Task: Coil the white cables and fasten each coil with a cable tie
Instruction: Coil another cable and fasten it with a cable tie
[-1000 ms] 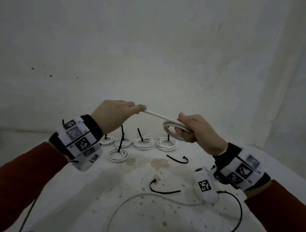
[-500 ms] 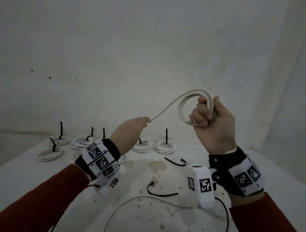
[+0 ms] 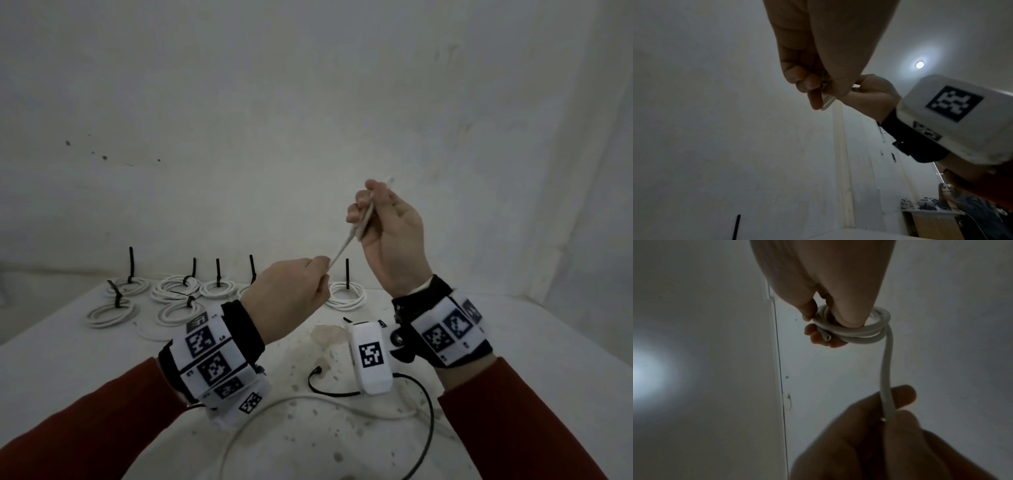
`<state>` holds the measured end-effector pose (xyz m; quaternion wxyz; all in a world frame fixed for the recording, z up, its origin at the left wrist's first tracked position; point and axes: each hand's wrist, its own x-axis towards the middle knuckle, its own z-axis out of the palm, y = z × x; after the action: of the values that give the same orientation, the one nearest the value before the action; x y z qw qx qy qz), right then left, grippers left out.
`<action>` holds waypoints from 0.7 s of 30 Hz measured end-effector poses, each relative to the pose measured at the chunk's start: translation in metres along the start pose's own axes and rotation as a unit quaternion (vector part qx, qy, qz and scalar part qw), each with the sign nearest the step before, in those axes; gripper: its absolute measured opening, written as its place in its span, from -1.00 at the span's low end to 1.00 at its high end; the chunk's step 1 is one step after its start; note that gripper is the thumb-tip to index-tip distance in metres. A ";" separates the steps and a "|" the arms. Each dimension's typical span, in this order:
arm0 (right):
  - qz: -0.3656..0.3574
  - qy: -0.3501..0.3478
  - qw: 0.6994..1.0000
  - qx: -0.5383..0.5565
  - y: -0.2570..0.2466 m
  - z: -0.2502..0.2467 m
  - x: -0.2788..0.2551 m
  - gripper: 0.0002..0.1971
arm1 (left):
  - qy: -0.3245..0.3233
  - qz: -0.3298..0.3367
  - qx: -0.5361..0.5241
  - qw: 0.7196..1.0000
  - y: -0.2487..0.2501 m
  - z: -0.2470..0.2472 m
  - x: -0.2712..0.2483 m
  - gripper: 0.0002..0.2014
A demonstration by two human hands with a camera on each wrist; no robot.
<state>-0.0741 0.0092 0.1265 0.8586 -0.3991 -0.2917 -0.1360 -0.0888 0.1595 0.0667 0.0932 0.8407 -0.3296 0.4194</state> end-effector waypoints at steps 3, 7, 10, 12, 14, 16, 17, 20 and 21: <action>-0.030 -0.019 0.987 -0.155 0.008 0.006 -0.001 -0.83 | 0.017 0.002 0.014 1.000 0.004 -0.004 0.000 -0.66; -0.034 -0.064 0.940 -0.334 0.018 0.008 -0.004 -0.87 | 0.054 0.035 0.046 0.997 0.000 -0.015 0.003 -0.70; -0.019 -0.100 0.897 -0.431 0.022 0.007 -0.009 -0.83 | 0.090 0.068 0.060 0.992 -0.005 -0.020 0.003 -0.73; 0.000 -0.117 0.879 -0.462 0.022 0.007 -0.012 -0.82 | 0.115 0.081 0.080 0.987 -0.007 -0.023 0.002 -0.70; 0.028 -0.131 0.885 -0.446 0.024 0.006 -0.015 -0.77 | 0.133 0.092 0.105 0.981 -0.009 -0.026 0.002 -0.66; 0.054 -0.132 0.886 -0.440 0.026 0.008 -0.018 -0.75 | 0.141 0.108 0.129 0.976 -0.008 -0.026 0.001 -0.65; 0.068 -0.124 0.890 -0.433 0.027 0.009 -0.021 -0.71 | 0.147 0.112 0.138 0.973 -0.006 -0.026 0.000 -0.66; 0.142 -0.106 0.927 -0.329 0.025 0.006 -0.027 -0.59 | 0.184 0.085 0.095 0.975 -0.006 -0.032 -0.003 -0.70; 0.169 -0.115 0.934 -0.293 0.022 0.004 -0.028 -0.55 | 0.197 0.064 0.065 0.976 -0.009 -0.035 -0.004 -0.73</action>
<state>-0.0877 0.0266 0.0979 0.6746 -0.6890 -0.2640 -0.0213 -0.1077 0.1830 0.0870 0.0745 0.7231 -0.3300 0.6022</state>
